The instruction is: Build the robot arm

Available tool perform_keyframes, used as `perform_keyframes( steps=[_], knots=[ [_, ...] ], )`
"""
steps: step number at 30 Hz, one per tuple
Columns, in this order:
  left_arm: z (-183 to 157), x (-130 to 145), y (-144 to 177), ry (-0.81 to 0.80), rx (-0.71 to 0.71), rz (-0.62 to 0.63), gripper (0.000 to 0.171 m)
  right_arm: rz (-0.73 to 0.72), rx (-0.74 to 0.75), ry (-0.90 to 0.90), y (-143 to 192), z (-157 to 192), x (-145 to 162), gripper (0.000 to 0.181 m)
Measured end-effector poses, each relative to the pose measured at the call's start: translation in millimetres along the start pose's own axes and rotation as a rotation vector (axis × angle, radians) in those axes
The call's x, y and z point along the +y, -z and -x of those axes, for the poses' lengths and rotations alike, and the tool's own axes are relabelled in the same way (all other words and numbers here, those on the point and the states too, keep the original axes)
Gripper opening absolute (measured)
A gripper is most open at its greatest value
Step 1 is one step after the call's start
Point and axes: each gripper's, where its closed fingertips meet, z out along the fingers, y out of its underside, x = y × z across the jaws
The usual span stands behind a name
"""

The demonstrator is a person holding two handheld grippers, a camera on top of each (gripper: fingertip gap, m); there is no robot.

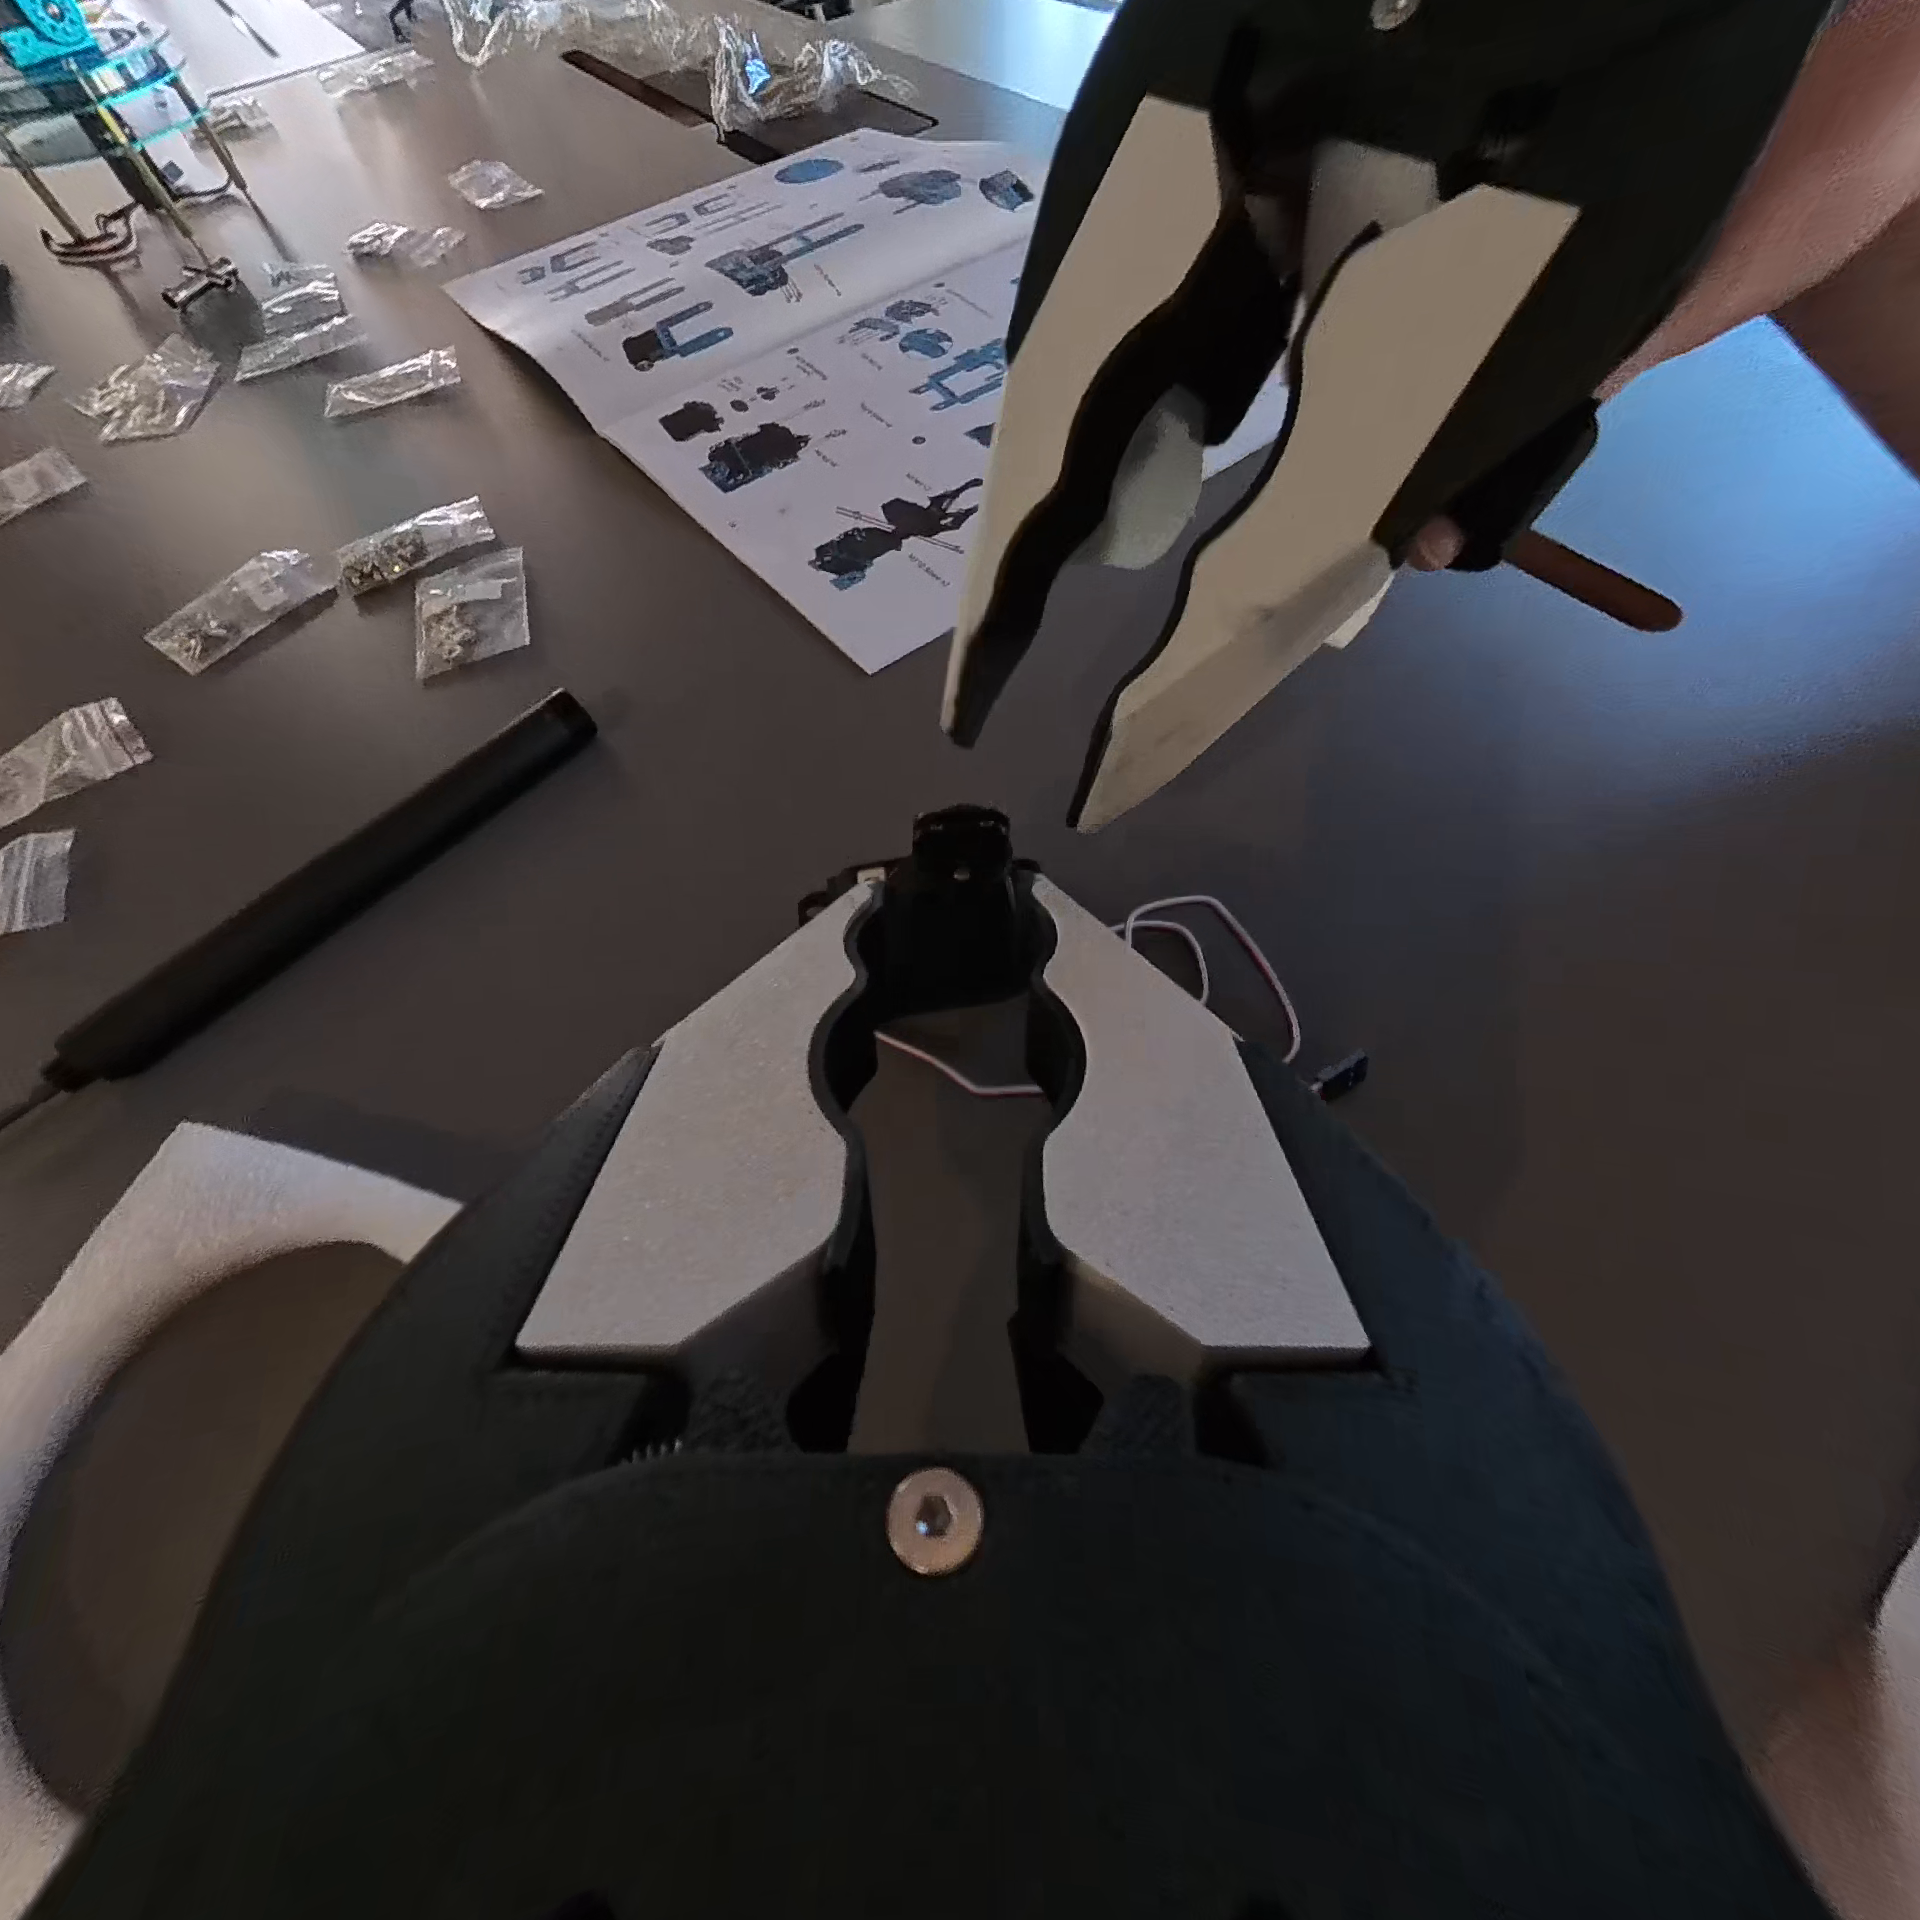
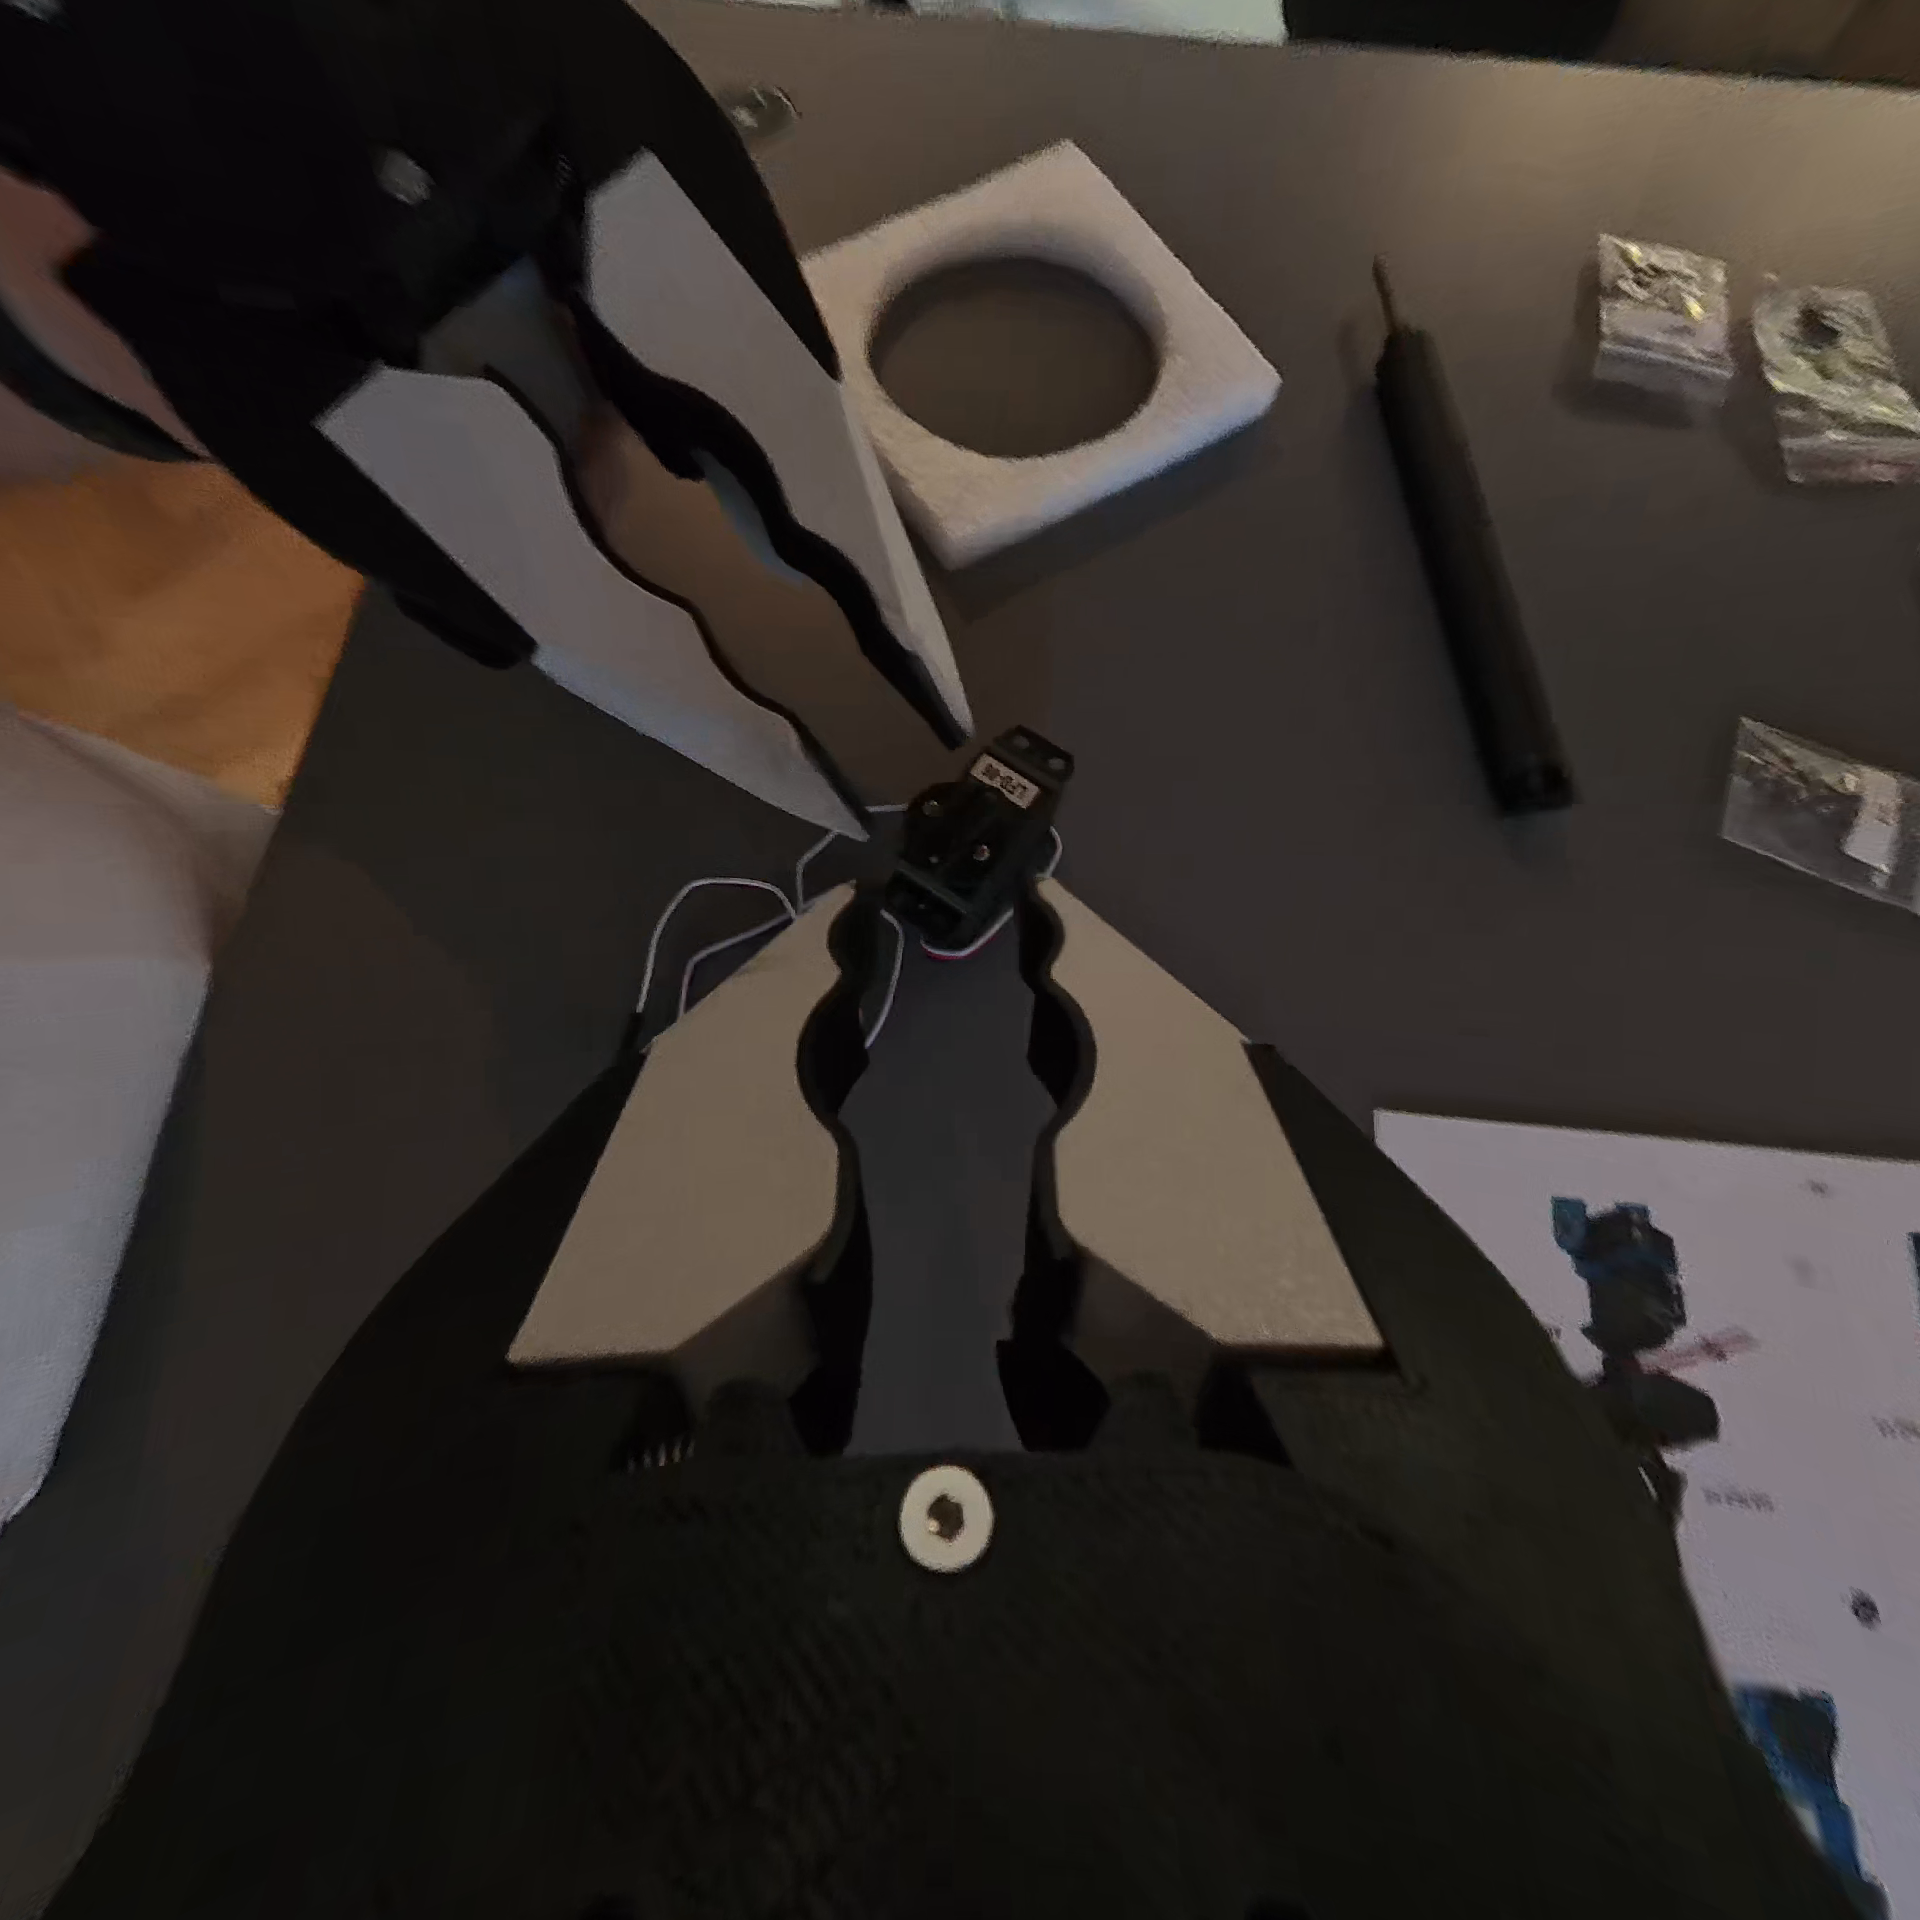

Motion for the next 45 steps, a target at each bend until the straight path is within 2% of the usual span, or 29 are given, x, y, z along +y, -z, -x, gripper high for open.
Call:
perform_keyframes(
  steps=[4, 22, 30, 41, 45],
  knots=[
    [-2.4, -2.9, -5.1, -0.013, 0.004, 0.001, 0.023, -0.021, 0.025, 0.038, 3.1, -10.5, -1.5, 0.022],
    [-1.7, 1.1, -8.2, -0.007, 0.012, 0.002, 0.018, -0.011, -0.008, 0.094, -10.7, -0.4, -1.1, 0.012],
    [-2.1, 1.1, -7.8, -0.019, 0.009, 0.008, 0.018, -0.013, -0.002, 0.099, -10.8, -1.8, -0.2, 0.023],
    [-3.6, 1.7, -5.3, -0.042, 0.035, 0.018, 0.018, -0.015, -0.028, 0.112, -12.3, -1.0, 1.3, 0.022],
    [3.3, -2.0, 3.5, -0.043, 0.051, 0.007, 0.03, -0.029, -0.057, 0.128, -10.8, -4.1, -3.3, 0.03]
  ],
)
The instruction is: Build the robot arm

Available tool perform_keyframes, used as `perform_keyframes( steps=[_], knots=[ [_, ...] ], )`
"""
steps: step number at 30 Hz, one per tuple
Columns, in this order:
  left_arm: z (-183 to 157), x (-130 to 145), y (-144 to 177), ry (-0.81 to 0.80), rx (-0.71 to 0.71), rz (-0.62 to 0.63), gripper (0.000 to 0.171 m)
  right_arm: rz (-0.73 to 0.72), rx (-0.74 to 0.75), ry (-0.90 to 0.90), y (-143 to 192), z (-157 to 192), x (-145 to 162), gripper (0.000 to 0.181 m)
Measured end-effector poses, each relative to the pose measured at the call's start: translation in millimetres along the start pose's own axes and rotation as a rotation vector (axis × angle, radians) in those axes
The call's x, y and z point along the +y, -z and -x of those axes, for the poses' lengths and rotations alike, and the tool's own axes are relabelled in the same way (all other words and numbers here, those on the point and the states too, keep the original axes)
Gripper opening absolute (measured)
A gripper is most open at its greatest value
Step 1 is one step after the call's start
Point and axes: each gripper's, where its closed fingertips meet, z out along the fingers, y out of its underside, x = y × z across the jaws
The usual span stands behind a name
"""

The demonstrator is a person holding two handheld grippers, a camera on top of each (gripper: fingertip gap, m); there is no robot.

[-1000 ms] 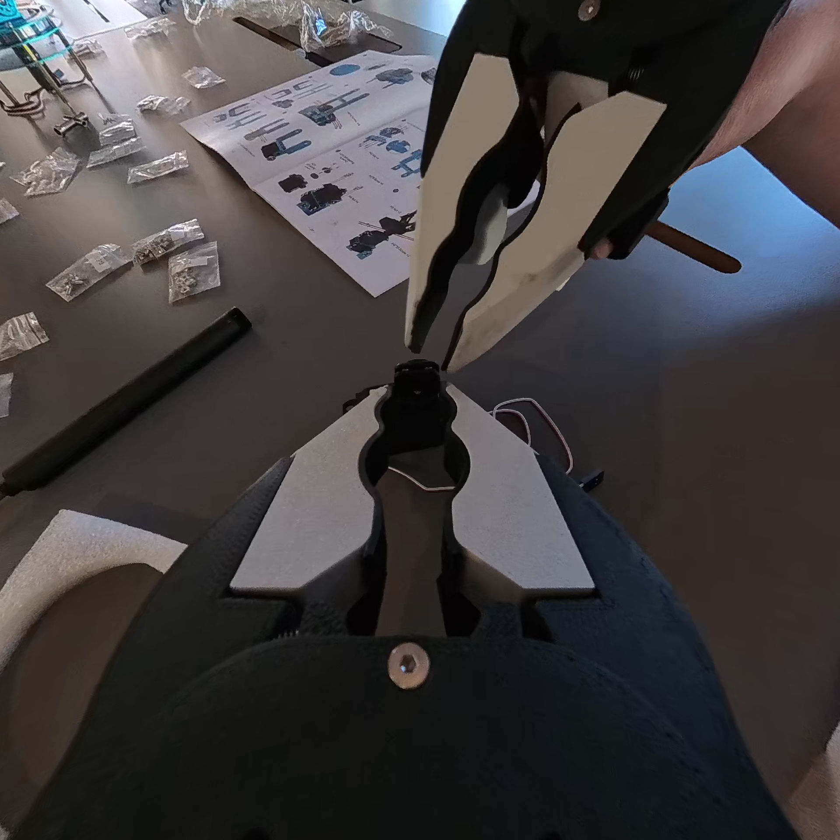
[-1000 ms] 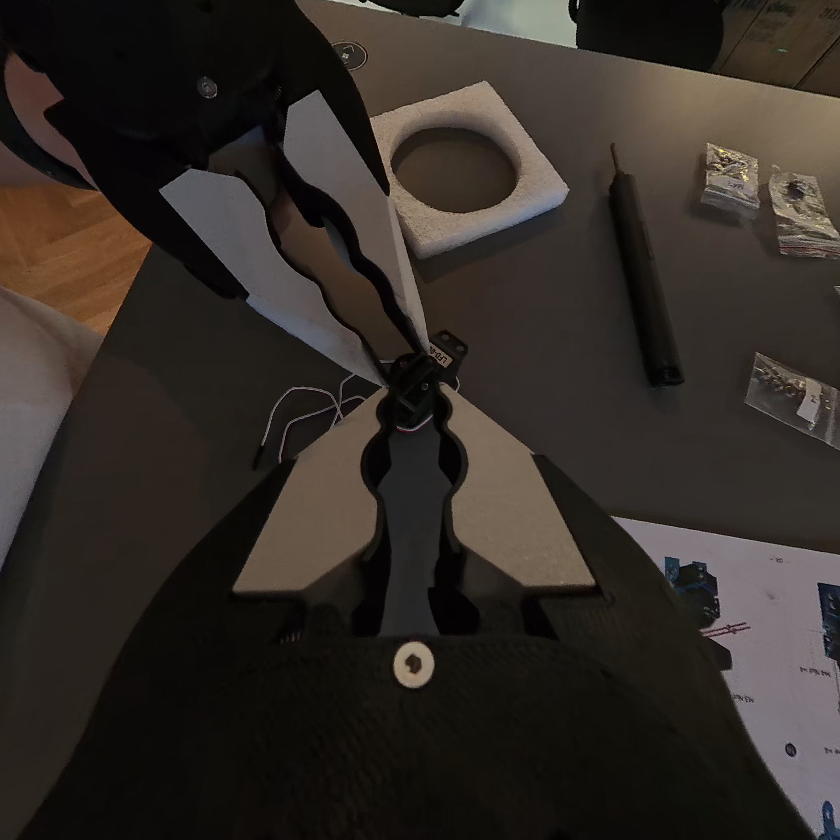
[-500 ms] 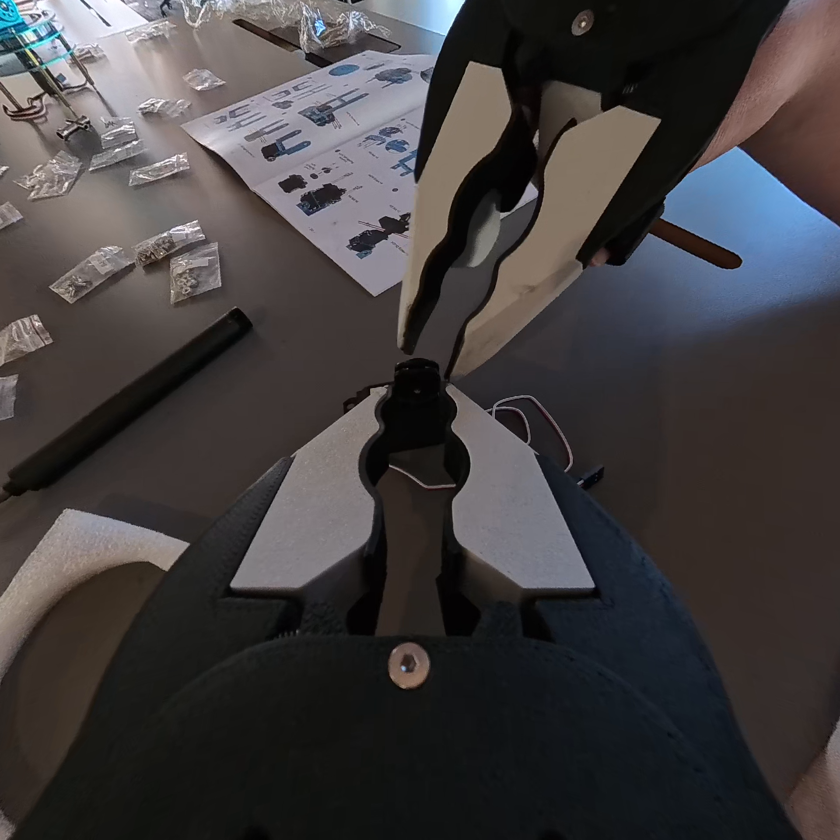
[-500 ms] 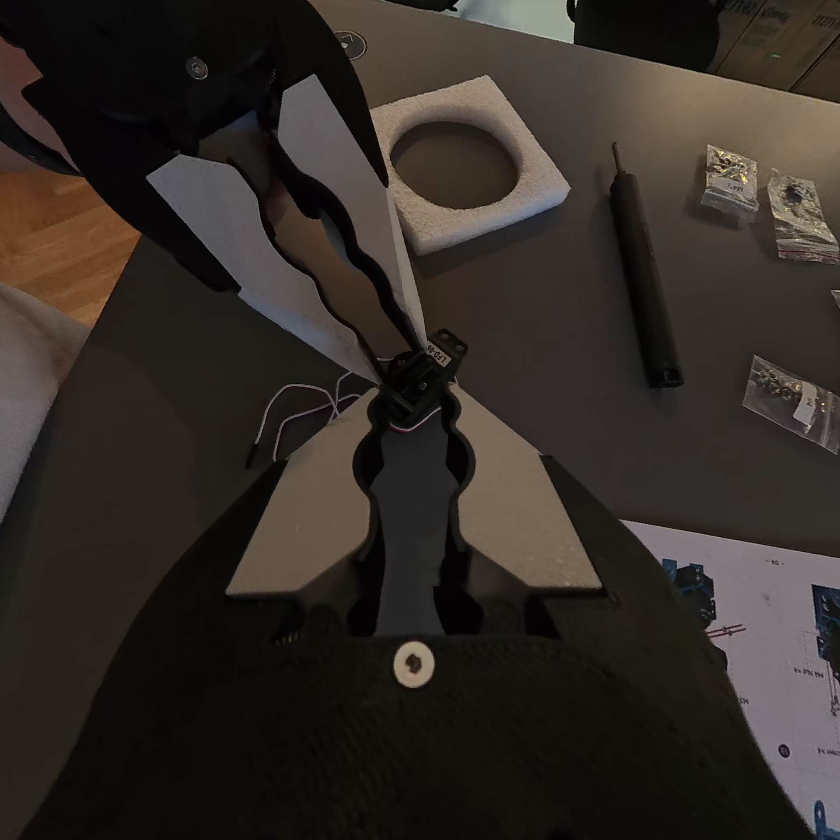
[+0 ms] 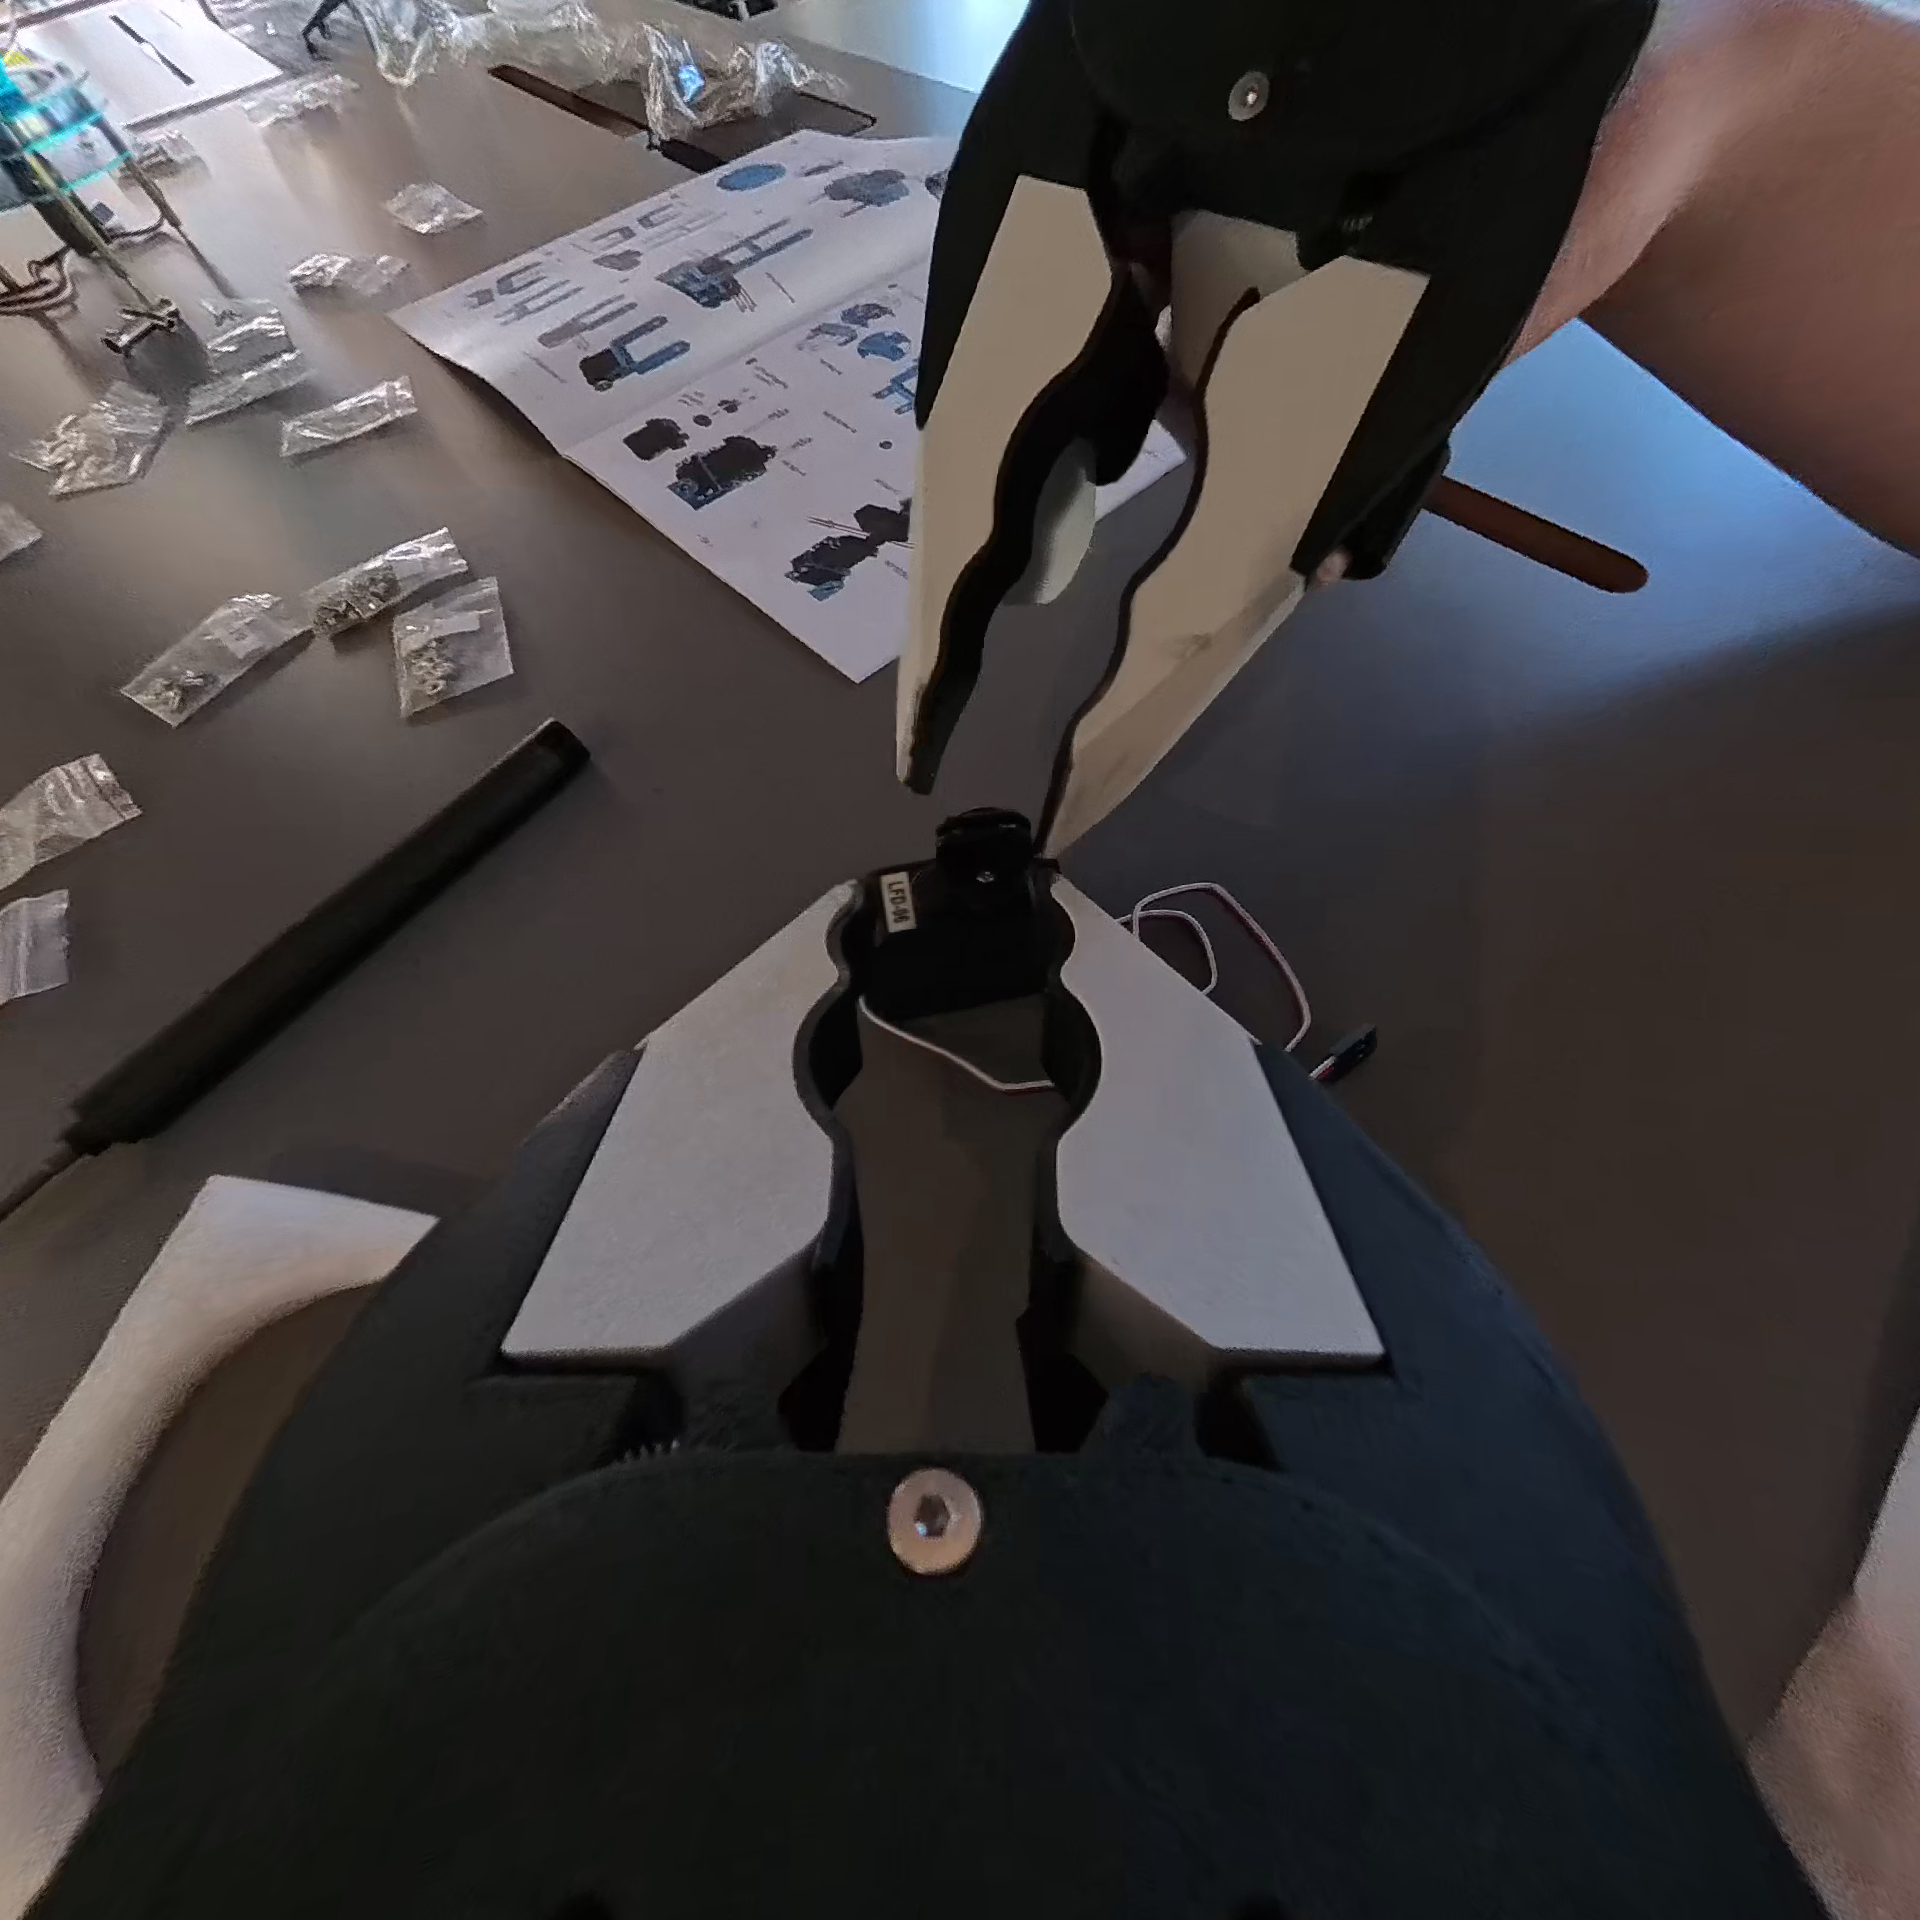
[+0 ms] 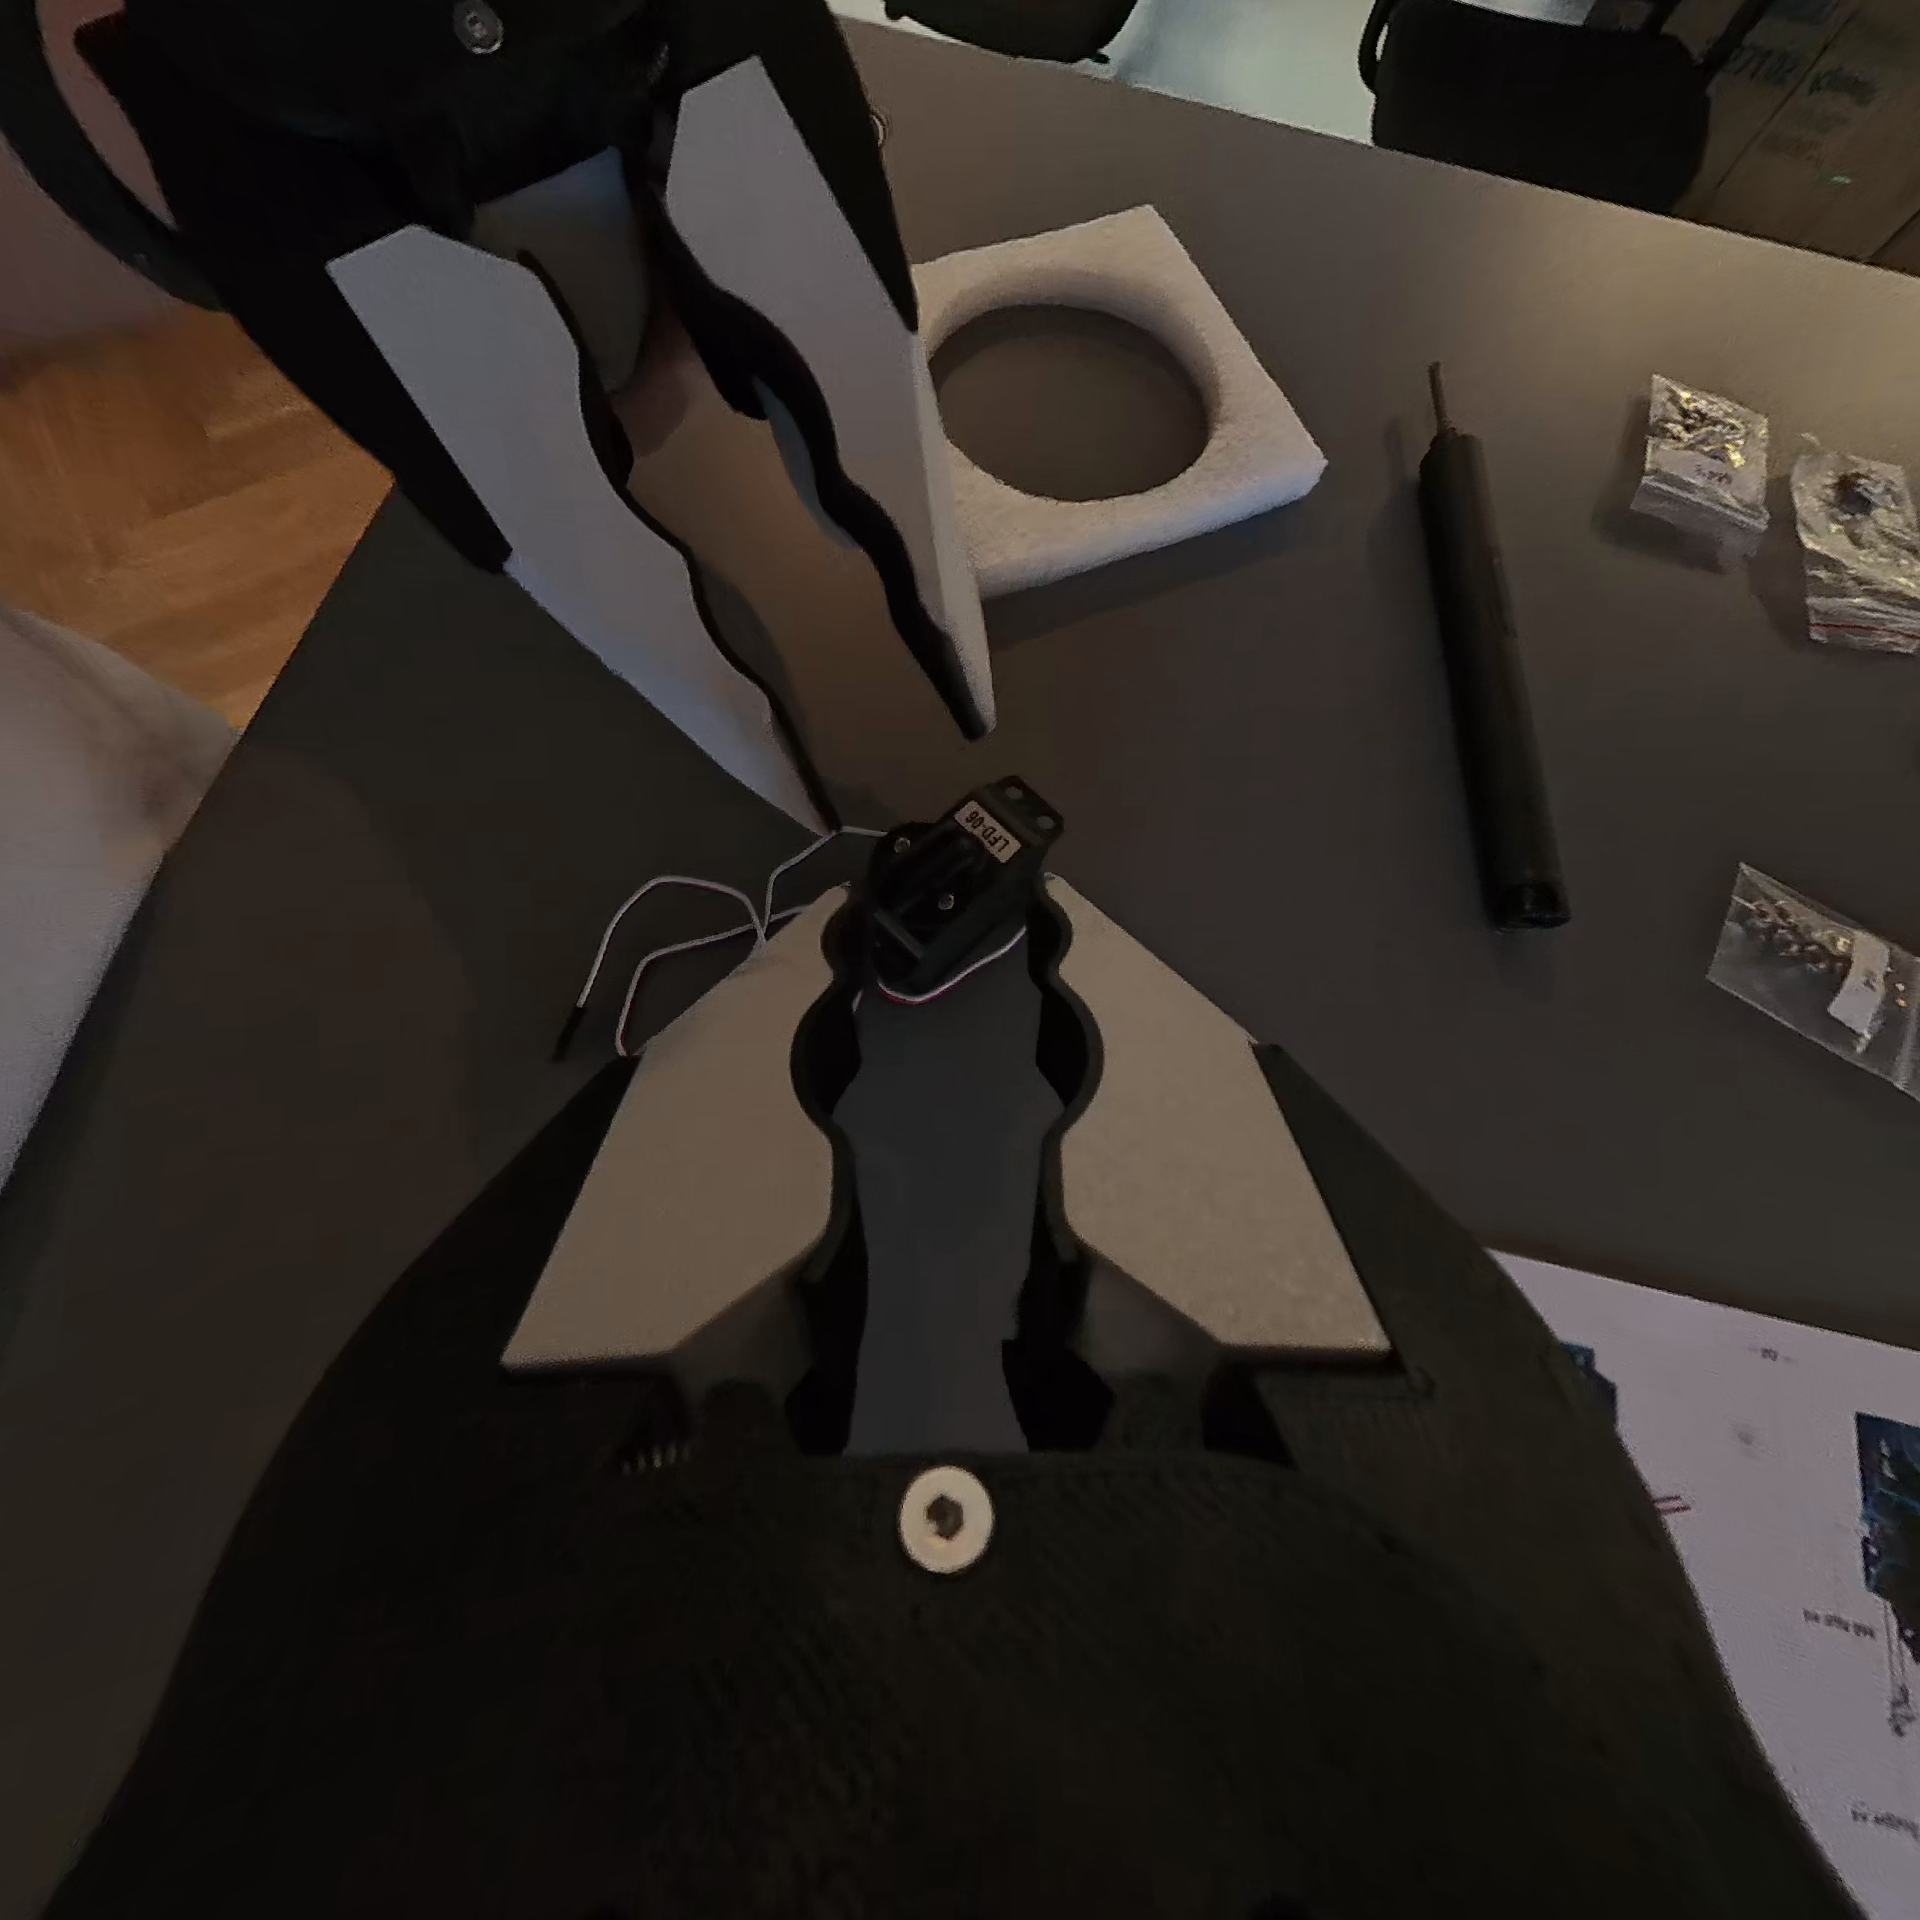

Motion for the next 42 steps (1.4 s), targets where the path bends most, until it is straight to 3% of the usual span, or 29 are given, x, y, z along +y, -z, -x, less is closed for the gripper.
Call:
perform_keyframes(
  steps=[15, 23, 25, 27, 30, 33, 36, 42],
  knots=[
    [-7.4, 2.1, -9.7, 0.002, 0.052, -0.002, 0.014, 0.042, -0.051, 0.029, -4.6, 3.8, 4.4, 0.021],
    [-8.7, 0.5, -11.0, 0.001, 0.059, 0.0, 0.017, 0.048, -0.054, 0.008, -3.7, 5.1, 4.6, 0.021],
    [-6.9, 1.2, -10.3, -0.011, 0.046, 0.014, 0.016, 0.061, -0.001, 0.011, -2.0, 1.2, 2.6, 0.025],
    [-4.6, -0.4, -6.4, -0.019, 0.025, 0.021, 0.021, 0.081, 0.07, 0.007, 7.0, 1.0, -2.9, 0.048],
    [-1.2, -4.4, 6.7, -0.007, -0.008, 0.032, 0.032, 0.222, 0.235, 0.014, 26.5, 6.1, -5.3, 0.046],
    [7.8, -0.6, 22.6, -0.002, -0.073, 0.069, 0.034, 0.286, 0.334, 0.006, 24.1, 19.2, -16.9, 0.046],
    [21.0, 8.3, 36.0, 0.021, -0.137, 0.11, 0.036, 0.328, 0.393, 0.021, 17.0, 17.6, -22.4, 0.047],
    [40.1, 14.6, 55.9, 0.077, -0.217, 0.124, 0.035, 0.334, 0.374, 0.009, 7.5, 22.1, -21.6, 0.047]
  ],
)
